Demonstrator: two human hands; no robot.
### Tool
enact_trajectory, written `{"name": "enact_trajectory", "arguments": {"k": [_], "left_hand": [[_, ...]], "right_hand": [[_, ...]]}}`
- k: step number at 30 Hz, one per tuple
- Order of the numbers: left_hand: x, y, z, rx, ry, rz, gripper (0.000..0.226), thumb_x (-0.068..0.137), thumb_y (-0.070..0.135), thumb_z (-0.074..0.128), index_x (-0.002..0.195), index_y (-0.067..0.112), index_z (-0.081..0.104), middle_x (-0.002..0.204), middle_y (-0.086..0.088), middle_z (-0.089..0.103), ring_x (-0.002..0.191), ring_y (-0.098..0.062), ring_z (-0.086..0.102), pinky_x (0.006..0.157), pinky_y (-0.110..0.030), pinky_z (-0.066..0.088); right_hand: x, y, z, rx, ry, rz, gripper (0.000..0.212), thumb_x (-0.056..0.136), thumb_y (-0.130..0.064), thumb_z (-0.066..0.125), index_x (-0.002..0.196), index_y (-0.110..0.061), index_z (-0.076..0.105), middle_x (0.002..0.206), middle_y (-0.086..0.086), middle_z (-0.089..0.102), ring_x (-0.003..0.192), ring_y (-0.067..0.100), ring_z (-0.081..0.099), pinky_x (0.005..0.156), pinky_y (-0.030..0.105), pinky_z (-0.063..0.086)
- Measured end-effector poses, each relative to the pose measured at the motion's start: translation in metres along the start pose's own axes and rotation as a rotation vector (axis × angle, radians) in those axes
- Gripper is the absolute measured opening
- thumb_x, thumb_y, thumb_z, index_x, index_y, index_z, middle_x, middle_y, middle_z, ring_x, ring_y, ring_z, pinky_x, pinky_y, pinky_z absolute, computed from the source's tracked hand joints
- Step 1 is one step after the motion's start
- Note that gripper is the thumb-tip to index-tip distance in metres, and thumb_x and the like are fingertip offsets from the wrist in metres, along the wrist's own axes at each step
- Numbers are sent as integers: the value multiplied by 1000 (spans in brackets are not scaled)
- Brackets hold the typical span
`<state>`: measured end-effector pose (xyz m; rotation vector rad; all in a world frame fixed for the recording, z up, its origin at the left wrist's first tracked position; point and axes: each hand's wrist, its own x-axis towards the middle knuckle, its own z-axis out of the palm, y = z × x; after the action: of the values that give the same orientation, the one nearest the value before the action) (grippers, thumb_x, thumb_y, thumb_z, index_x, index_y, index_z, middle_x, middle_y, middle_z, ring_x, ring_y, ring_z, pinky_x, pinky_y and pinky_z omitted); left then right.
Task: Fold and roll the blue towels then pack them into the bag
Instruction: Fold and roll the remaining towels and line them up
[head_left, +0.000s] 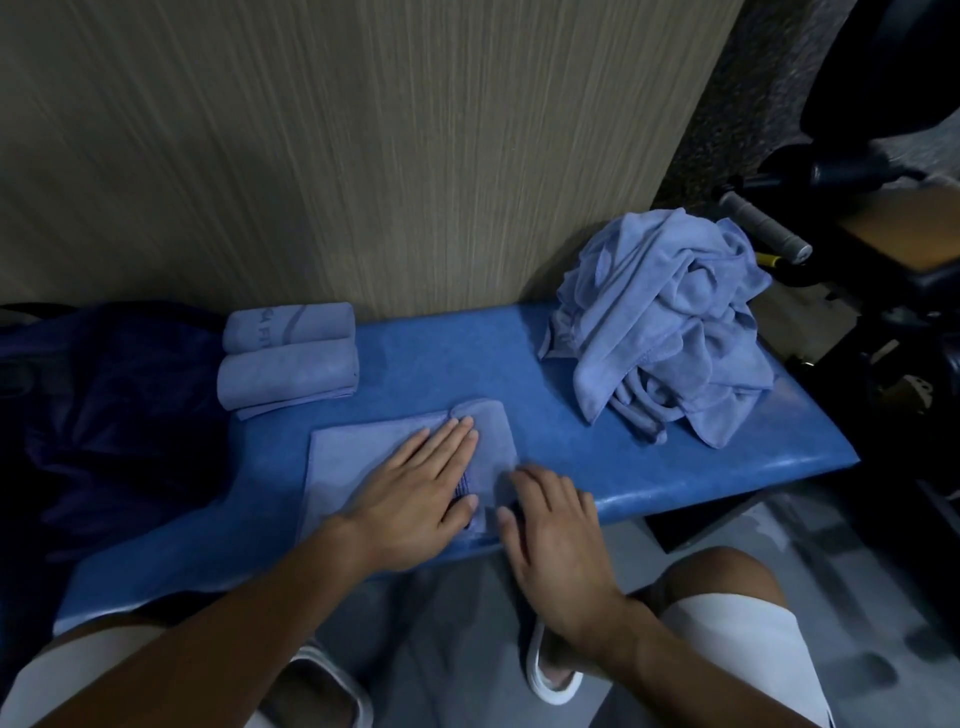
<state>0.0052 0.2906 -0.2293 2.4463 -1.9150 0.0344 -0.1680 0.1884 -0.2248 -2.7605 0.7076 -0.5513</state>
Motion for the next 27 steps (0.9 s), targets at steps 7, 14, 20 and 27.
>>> {"name": "enact_trajectory", "arguments": {"k": [7,14,20,27], "left_hand": [[-2,-1,-6,57,-4,42,83,93,59,23,154,5,11,162,-8,2,150,-18,-1,118,-35,1],[4,5,-2,15,3,-38,80,93,57,26,154,5,18,162,-10,10,150,-17,6,121,-40,14],[-7,10,3,22,20,-55,75,94,54,26,153,7,25,161,-8,16,150,-17,10,119,-46,21],[-9,8,5,14,47,-82,67,93,41,28,151,7,29,160,-7,23,149,-17,16,118,-44,18]], "right_hand": [[31,-11,-4,51,-265,419,48,92,-60,42,114,-18,52,114,1,61,113,24,51,95,40,30],[48,-10,-8,220,-207,557,24,80,-47,60,85,-23,56,89,-5,65,98,22,59,89,37,29],[46,-4,2,275,-100,542,29,80,-45,61,95,-21,58,96,-2,61,99,23,55,89,39,32],[45,-5,4,306,-131,504,41,78,-47,68,109,-27,49,98,-6,65,100,20,59,87,32,26]]}}
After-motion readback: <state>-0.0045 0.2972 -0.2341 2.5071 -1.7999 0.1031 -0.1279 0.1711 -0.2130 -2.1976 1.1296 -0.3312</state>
